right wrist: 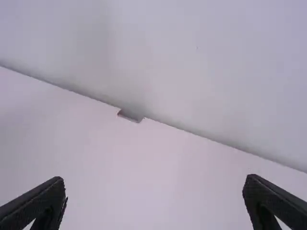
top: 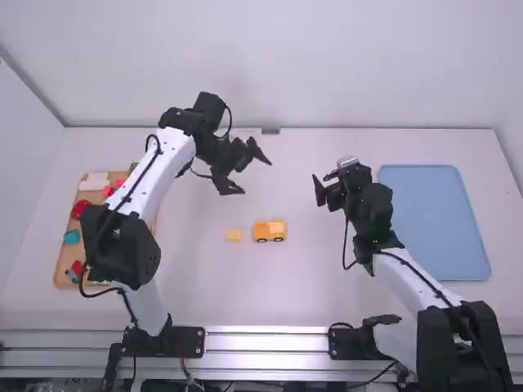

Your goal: Assemble lego blocks to make yellow taxi

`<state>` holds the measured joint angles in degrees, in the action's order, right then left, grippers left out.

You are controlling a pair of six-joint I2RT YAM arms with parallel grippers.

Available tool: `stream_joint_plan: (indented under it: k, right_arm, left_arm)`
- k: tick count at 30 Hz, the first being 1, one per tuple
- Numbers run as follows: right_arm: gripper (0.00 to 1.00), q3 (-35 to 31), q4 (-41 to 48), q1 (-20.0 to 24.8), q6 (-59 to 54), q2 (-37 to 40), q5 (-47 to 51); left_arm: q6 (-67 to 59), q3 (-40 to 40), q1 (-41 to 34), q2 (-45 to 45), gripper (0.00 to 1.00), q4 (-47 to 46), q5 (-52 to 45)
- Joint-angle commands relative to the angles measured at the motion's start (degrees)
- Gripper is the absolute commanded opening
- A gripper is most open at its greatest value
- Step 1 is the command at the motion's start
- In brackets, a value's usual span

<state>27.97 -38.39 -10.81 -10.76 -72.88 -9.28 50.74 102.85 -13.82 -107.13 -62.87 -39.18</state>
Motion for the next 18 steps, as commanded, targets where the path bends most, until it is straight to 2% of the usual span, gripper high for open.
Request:
stream_joint_plan:
  k: [1,2,5,6,7,9,11,14,18]
  right_arm:
    - [0.98,-0.74,-0.72,-0.07,0.28,1.01,-0.13]
    - [0.98,-0.74,-1.60,-0.13,0.26,0.98,-0.13]
    - [0.98,-0.74,-3.63,-0.04,0.26,0.98,-0.13]
    - [0.98,-0.74,-3.72,-0.04,0.26,0.98,-0.13]
    - [0.97,-0.74,-4.46,-0.04,0.31,0.98,-0.11]
    - [0.98,-0.74,-4.90,-0.04,0.28,0.98,-0.13]
    - [0.98,-0.74,-4.94,-0.04,0.26,0.98,-0.13]
    - [0.98,-0.74,-5.18,-0.04,0.28,0.98,-0.13]
    - [0.98,-0.74,-6.43,-0.04,0.26,0.98,-0.09]
  left_arm:
    - [-23.50,-0.61,0.31,0.87,0.99,-3.13,9.46]
    - [-27.71,-1.01,0.31,0.87,0.99,-4.55,17.99]
    - [-28.33,-3.58,0.31,0.87,0.99,-2.38,41.00]
    - [-28.33,-3.74,0.31,0.87,0.99,-2.27,42.07]
    - [-27.71,-5.33,0.28,0.87,0.99,-1.62,49.88]
    - [-27.71,-7.02,0.33,0.87,0.99,-0.87,55.80]
    - [-29.00,-7.89,0.31,0.87,0.99,0.46,58.51]
    - [-38.82,-9.75,-0.17,0.87,0.99,8.59,59.36]
    - [-51.74,-11.23,-0.39,3.06,0.99,13.84,45.88]
